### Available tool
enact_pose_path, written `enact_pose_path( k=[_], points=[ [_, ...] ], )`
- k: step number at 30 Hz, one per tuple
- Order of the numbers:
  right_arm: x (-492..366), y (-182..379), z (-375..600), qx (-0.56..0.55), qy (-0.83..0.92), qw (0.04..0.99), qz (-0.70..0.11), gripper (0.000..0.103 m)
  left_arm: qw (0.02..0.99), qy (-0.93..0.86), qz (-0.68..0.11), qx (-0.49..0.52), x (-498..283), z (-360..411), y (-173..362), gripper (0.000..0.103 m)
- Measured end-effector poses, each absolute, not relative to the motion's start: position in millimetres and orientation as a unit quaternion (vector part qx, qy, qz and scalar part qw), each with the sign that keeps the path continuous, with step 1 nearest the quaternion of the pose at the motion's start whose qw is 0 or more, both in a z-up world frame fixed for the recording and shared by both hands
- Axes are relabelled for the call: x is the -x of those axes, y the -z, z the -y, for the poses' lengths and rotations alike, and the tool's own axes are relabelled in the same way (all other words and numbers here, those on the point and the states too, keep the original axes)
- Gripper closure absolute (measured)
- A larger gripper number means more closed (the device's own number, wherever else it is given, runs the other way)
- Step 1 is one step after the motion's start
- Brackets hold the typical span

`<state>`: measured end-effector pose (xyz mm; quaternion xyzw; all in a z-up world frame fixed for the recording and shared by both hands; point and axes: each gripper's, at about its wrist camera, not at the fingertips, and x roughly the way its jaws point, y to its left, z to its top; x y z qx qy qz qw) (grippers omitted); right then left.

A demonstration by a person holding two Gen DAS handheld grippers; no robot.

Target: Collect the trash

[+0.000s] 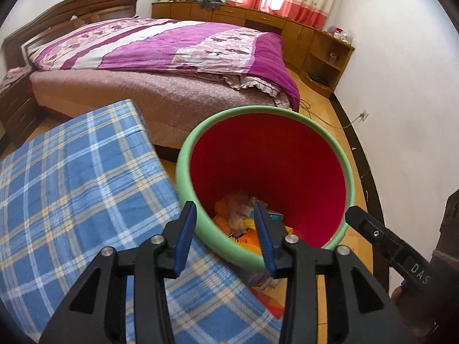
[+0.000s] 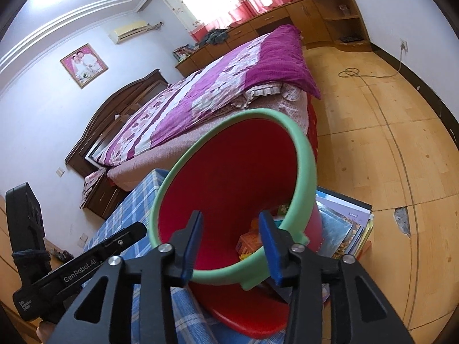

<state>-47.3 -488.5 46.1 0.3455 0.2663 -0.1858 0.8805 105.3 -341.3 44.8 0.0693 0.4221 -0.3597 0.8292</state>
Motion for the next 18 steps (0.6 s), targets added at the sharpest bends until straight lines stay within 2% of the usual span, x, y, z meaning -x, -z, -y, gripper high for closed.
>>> enact_pose_path(
  k=[1,7,18],
  points=[
    [47,-47,486,-0.344,0.183,0.881,-0.267,0.049,0.831,0.355,-0.424,-0.065,-104,335,-46,0.059],
    [46,-58,462,-0.326,0.164,0.889,-0.275,0.034,0.839,0.329,-0.43,-0.05,-99,302,-51,0.058],
    [48,-72,405,-0.281,0.128,0.906,-0.29,0.022,0.862,0.266,-0.431,-0.02,-81,228,-59,0.058]
  ],
)
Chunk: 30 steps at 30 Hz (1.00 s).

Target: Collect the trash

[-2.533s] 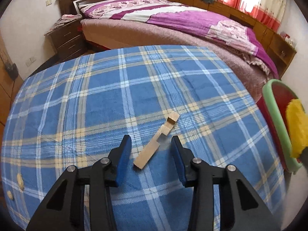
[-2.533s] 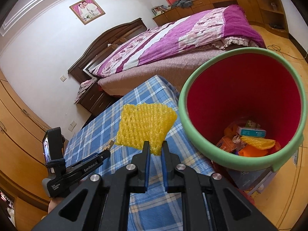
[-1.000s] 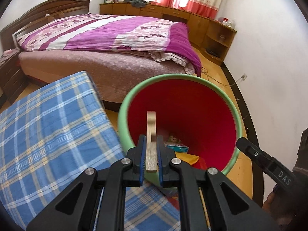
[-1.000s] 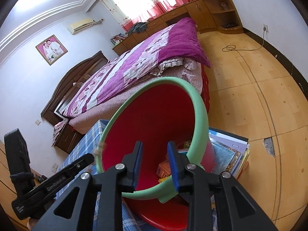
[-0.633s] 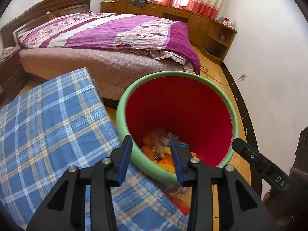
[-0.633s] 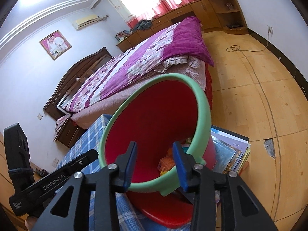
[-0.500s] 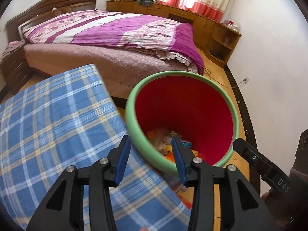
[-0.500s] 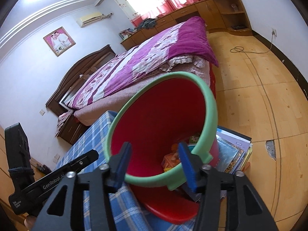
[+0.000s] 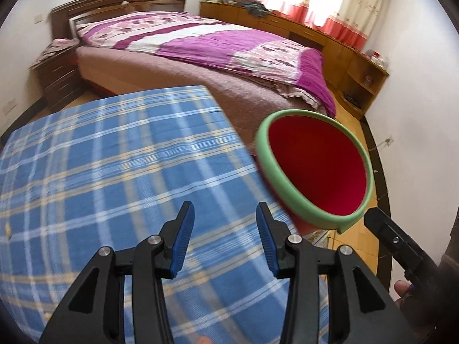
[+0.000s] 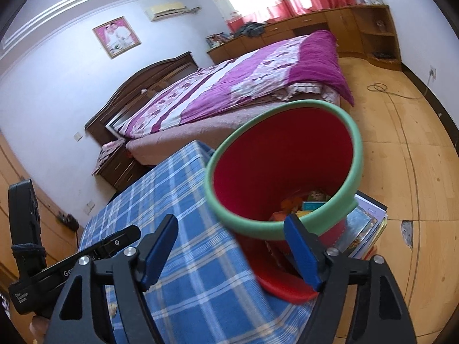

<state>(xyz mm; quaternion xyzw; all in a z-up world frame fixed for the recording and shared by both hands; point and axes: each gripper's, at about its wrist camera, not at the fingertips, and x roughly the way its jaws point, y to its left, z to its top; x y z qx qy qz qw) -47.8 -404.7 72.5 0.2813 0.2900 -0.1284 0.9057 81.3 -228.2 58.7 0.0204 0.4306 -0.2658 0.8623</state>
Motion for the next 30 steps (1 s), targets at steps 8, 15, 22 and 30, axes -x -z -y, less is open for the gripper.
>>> enact_pose_path(
  k=[8,15,22,30],
  points=[
    [53,-80,363,-0.249,0.108,0.917,-0.293,0.014,0.885,0.223,-0.409,-0.017,-62,179,-68,0.058],
    [60,-87,330,-0.218,0.09,0.93,-0.282,0.009,0.899,0.192,-0.394,-0.011,-43,142,-71,0.058],
    [69,-89,303,-0.191,0.079,0.939,-0.274,0.007,0.913,0.156,-0.376,-0.001,-27,112,-72,0.058],
    [76,-85,280,-0.162,0.077,0.949,-0.259,0.003,0.927,0.12,-0.355,0.001,-9,84,-70,0.058]
  ],
)
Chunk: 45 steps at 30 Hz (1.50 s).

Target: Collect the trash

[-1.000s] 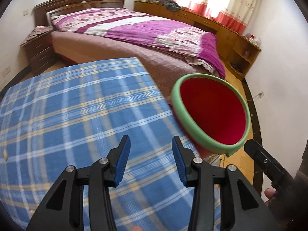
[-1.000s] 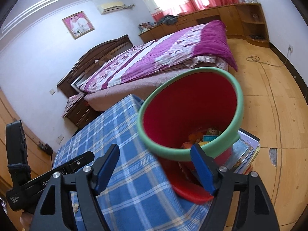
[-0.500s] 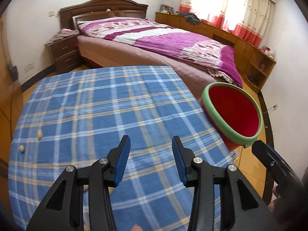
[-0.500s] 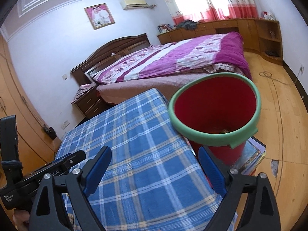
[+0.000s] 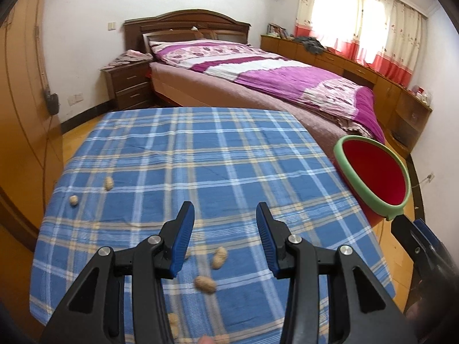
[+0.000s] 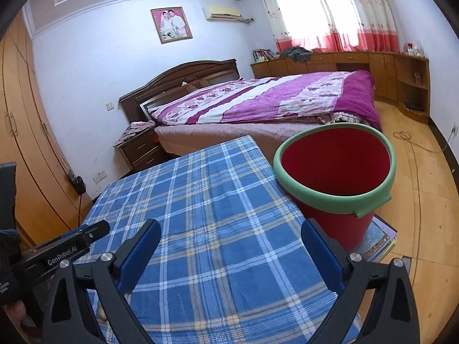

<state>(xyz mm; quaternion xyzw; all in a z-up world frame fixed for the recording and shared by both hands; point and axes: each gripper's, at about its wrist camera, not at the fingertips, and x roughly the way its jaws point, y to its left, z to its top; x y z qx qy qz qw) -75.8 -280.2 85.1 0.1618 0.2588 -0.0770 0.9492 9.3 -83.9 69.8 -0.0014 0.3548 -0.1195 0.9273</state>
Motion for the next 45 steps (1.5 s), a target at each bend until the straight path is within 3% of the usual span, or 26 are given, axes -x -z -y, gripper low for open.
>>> enact_pose_path(
  k=[45],
  points=[
    [85,-71,245,-0.118,0.064,0.957,-0.257,0.003,0.945,0.058,-0.322,0.009,9,49,-48,0.058]
  ],
)
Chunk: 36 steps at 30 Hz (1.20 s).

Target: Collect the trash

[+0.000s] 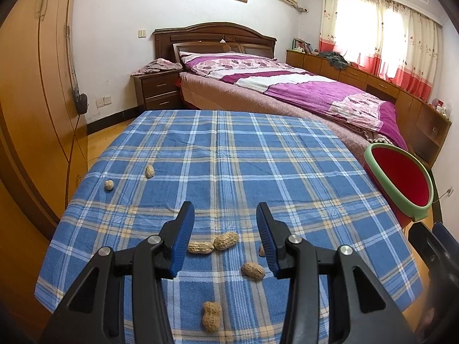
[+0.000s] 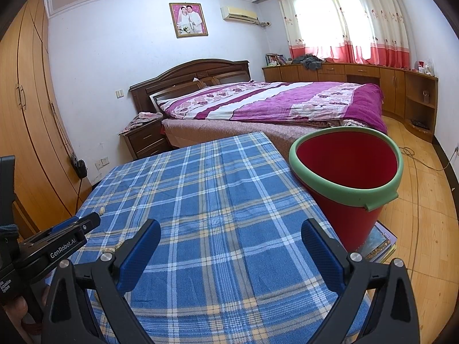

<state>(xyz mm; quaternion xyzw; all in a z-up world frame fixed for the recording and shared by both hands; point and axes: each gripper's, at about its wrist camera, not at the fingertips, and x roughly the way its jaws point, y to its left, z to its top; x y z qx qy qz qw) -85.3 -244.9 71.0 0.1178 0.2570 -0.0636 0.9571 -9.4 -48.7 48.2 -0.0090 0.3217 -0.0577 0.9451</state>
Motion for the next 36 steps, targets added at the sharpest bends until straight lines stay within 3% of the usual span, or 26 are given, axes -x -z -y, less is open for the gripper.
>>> enact_pose_path(
  k=[36],
  points=[
    [85.3,-71.2,245.0,-0.118,0.064,0.957,-0.257,0.003,0.946,0.056,-0.32,0.01,8.3,46.6,-50.3,0.058]
  ],
)
